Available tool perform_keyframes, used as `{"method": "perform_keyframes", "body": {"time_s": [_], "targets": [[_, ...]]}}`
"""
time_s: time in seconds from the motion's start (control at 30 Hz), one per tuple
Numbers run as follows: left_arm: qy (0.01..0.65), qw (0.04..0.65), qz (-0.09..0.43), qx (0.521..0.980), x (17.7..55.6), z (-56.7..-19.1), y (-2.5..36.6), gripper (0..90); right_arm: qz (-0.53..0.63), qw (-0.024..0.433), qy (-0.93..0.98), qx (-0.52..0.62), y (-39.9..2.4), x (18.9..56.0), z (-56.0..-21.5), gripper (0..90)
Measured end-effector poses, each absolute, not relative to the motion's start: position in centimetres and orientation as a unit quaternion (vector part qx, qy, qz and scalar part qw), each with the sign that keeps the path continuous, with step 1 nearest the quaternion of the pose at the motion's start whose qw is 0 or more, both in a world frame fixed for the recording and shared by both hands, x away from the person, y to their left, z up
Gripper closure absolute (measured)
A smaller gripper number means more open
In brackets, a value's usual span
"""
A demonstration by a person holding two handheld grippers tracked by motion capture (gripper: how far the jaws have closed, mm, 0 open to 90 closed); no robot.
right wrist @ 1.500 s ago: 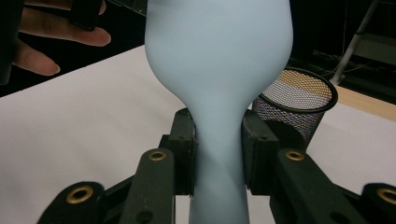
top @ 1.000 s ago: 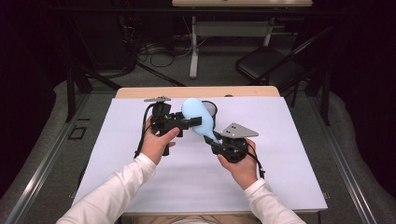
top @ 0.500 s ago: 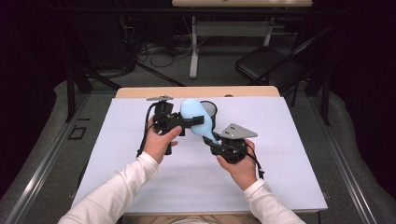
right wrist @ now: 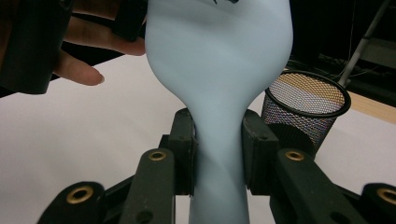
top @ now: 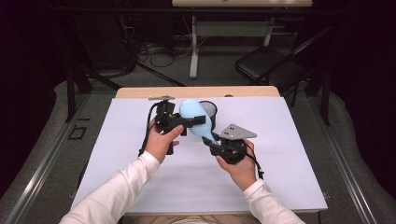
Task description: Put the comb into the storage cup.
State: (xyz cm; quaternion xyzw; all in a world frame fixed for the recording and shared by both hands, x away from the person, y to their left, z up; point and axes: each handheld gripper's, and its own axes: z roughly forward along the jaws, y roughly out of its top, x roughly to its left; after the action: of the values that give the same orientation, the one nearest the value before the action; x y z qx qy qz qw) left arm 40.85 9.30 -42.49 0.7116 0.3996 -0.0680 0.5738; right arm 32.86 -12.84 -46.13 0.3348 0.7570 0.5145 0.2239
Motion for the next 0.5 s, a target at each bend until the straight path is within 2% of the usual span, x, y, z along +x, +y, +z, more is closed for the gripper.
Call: {"method": "perform_keyframes", "body": {"time_s": [0.5], "targets": [[0.41, 0.566, -0.074, 0.711, 40.96, -42.53, 9.26, 26.1, 0.514, 0.225, 0.759, 0.331, -12.7, 32.81, -46.23, 69.4]]}}
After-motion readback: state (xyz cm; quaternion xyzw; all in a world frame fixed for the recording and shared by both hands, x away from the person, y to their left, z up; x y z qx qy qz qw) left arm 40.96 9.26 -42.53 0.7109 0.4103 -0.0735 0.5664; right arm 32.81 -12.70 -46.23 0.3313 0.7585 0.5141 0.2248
